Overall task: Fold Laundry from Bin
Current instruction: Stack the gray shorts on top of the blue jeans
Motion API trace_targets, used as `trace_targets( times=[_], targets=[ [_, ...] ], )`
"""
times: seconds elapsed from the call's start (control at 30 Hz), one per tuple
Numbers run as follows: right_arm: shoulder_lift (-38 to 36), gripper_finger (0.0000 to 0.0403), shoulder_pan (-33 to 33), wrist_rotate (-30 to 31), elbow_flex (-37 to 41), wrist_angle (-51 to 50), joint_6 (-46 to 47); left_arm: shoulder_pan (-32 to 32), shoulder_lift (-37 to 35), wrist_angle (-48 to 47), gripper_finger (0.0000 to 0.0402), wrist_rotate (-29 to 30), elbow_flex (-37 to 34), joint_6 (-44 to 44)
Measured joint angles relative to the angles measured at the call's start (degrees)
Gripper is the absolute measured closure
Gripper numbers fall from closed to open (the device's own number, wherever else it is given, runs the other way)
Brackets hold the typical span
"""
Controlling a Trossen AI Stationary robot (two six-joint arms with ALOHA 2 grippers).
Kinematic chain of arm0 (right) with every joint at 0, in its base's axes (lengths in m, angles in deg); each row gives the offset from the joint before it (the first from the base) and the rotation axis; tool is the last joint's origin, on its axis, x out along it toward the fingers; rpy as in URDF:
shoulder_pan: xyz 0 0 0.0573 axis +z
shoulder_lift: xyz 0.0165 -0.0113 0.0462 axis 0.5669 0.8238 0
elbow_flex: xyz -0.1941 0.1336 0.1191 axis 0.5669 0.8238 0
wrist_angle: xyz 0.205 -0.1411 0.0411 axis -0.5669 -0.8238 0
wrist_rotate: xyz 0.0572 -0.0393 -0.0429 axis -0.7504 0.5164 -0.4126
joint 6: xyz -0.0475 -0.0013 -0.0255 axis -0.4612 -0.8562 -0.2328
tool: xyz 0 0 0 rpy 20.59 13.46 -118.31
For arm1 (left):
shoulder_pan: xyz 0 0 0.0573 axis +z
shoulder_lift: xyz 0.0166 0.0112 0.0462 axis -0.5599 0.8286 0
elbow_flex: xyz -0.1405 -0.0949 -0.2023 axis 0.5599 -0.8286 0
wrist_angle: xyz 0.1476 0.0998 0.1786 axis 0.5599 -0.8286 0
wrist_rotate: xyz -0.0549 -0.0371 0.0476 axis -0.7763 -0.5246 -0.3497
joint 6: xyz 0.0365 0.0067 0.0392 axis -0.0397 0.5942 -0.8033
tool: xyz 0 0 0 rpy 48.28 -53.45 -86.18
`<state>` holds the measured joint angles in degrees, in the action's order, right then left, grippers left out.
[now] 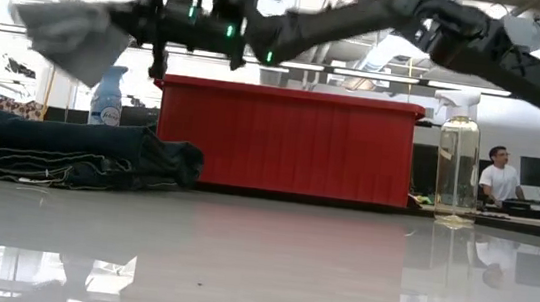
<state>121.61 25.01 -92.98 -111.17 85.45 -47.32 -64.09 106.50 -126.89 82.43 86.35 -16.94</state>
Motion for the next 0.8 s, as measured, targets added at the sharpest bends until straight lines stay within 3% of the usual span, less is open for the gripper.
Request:
trace_targets(
  times=[0.17,0.43,0.73,0.8],
  targets=[
    [7.2,0.038,-0.4,-0.4,0.0,7.3,9.9,0.0,0.0,-0.4,0.0401,0.2,0.0,0.0],
    [14.4,0.038,-0.4,-2.1,-1.2,9.1,23.8,0.0,0.0,-1.0,0.0401,0.2,0.0,0.0],
    [12.9,0.038,-2.2,-5.3,-1.3,9.5,28.1,0.0,0.0,-2.4,0.0401,0.2,0.0,0.0],
    [12.4,0.038,-3.2,-7.1,-1.3,15.3,25.9,0.0,0.0,-2.5,0.0402,0.2,0.0,0.0]
  ],
)
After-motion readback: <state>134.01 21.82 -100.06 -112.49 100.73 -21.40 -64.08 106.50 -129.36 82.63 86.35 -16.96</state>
